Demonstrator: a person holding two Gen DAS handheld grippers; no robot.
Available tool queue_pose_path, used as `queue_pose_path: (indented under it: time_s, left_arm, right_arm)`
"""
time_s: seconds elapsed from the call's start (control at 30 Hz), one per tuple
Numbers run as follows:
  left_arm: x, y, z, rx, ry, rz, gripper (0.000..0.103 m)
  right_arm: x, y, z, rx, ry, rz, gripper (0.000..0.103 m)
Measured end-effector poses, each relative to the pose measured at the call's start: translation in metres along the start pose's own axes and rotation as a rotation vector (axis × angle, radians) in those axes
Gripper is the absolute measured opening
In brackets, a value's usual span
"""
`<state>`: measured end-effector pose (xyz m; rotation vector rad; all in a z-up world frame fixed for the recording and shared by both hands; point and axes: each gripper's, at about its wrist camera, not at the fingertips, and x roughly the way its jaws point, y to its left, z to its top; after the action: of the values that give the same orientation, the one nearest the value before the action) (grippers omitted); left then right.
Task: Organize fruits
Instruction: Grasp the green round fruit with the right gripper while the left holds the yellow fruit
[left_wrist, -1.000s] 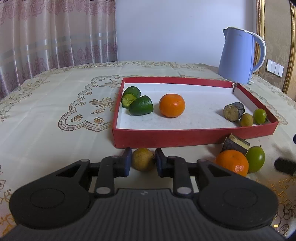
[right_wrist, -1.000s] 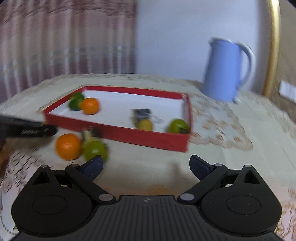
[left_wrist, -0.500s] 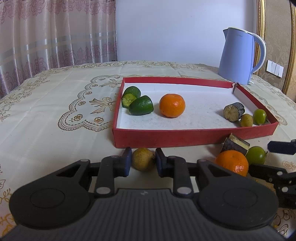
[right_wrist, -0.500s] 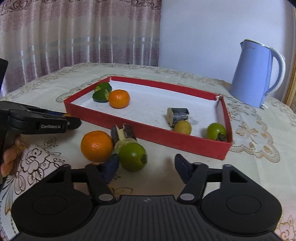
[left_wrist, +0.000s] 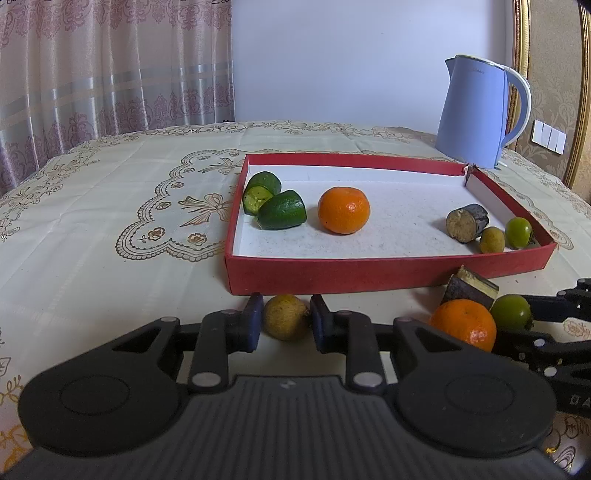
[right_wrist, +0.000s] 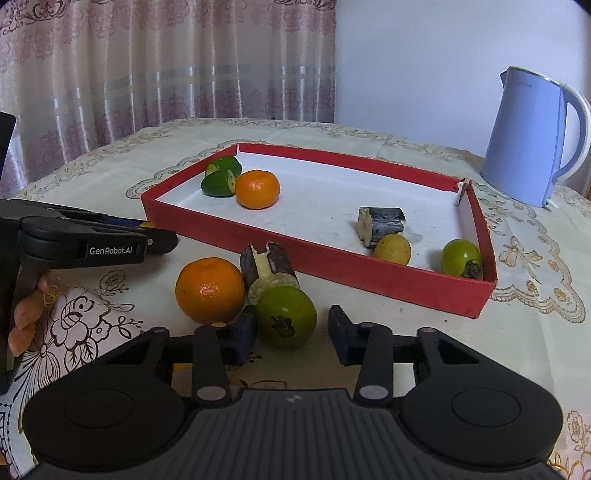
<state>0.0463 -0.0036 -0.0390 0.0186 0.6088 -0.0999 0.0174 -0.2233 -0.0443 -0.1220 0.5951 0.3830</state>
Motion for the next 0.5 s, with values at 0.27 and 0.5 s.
queue_pose_path:
  time_s: [0.27, 0.5]
  left_arm:
    - [0.0003, -0.0006, -0.0005, 0.0, 0.0, 0.0, 0.025]
    - [0.0001, -0.0002, -0.0008, -0.003, -0.001, -0.002, 0.025]
  right_arm:
    - [0.0011, 0.0036, -0.001, -0.004, -0.016, -0.002, 0.032]
    - [-0.0065, -0.0047, -0.0027, 0.042, -0.023, -0.042, 0.032]
